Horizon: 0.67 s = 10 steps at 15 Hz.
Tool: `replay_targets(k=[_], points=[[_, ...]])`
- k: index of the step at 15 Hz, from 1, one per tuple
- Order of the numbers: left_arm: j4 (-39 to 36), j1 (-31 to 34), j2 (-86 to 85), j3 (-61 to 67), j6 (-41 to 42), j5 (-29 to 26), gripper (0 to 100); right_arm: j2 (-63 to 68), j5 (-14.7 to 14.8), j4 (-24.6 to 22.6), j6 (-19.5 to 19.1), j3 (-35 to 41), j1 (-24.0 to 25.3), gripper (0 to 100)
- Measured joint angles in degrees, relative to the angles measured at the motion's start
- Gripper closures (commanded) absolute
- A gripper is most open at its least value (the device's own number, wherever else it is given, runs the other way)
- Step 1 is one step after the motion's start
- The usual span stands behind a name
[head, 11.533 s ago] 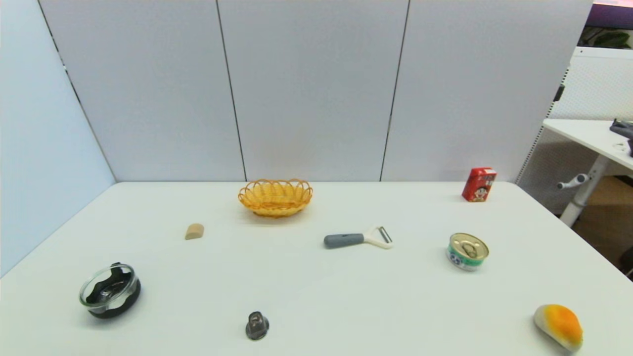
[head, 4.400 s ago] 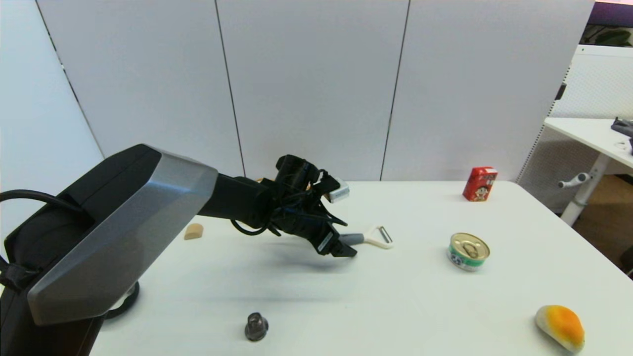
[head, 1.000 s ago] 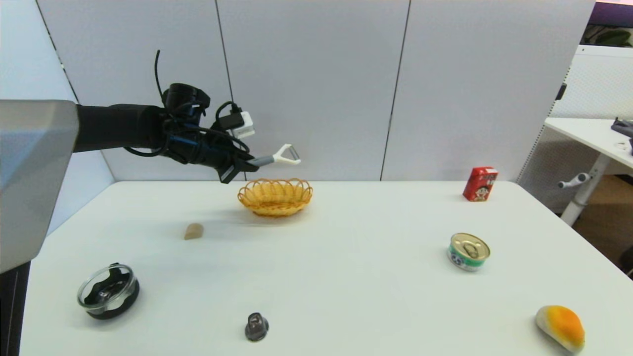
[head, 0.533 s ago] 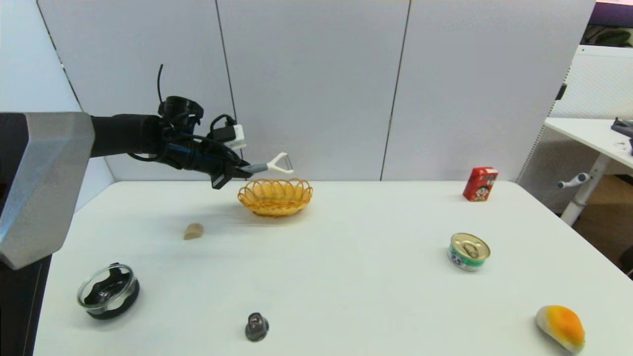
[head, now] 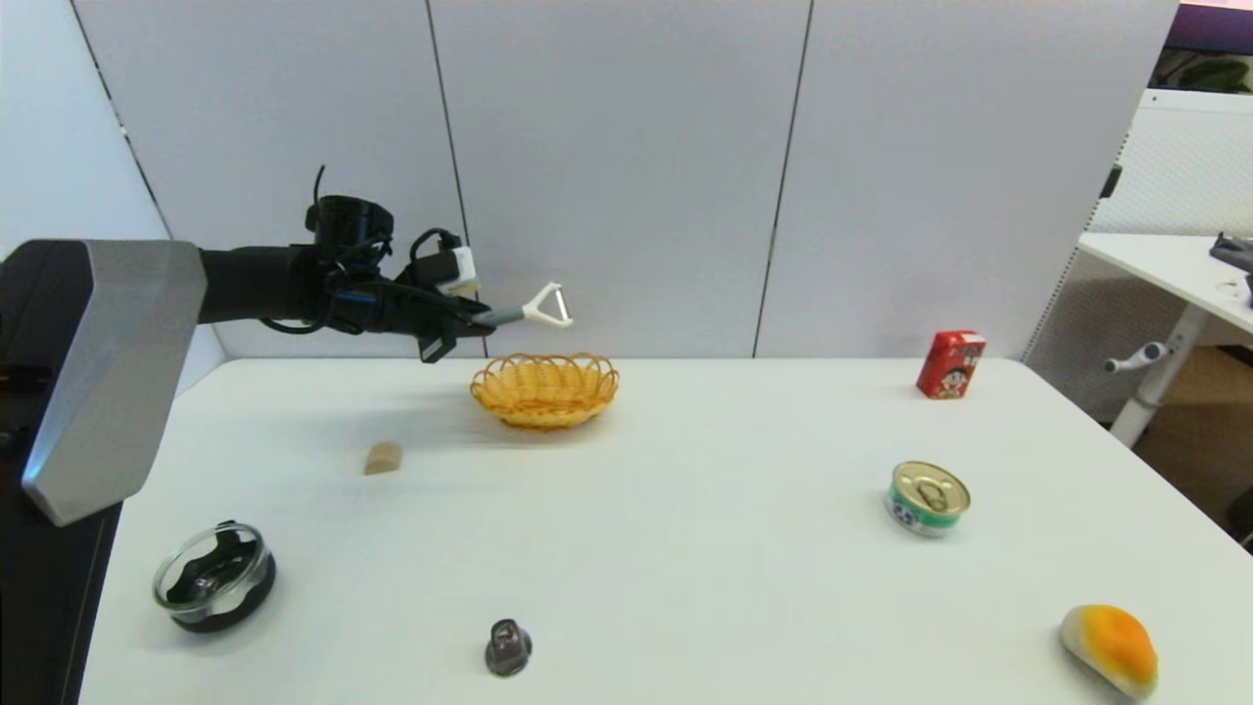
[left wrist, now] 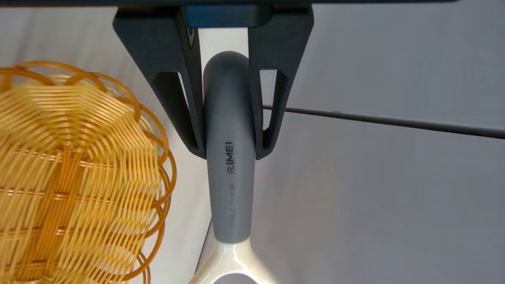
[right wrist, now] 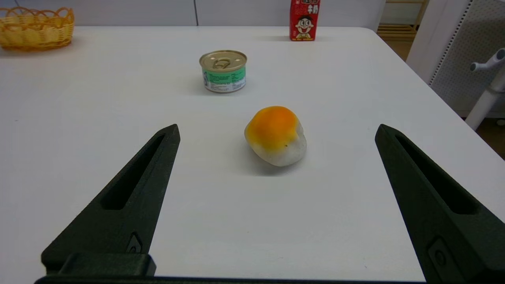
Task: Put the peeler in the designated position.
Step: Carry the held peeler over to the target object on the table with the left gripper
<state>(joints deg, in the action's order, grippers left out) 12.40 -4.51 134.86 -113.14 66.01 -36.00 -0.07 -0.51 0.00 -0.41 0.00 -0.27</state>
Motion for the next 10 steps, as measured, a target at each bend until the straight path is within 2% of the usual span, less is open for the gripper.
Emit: replay_targets(k=[10], points=[[-4.5, 0.0, 2.9, 0.0, 2.5, -2.9, 100, 0.0, 0.0, 0.0, 0.1, 0.0, 0.0, 0]])
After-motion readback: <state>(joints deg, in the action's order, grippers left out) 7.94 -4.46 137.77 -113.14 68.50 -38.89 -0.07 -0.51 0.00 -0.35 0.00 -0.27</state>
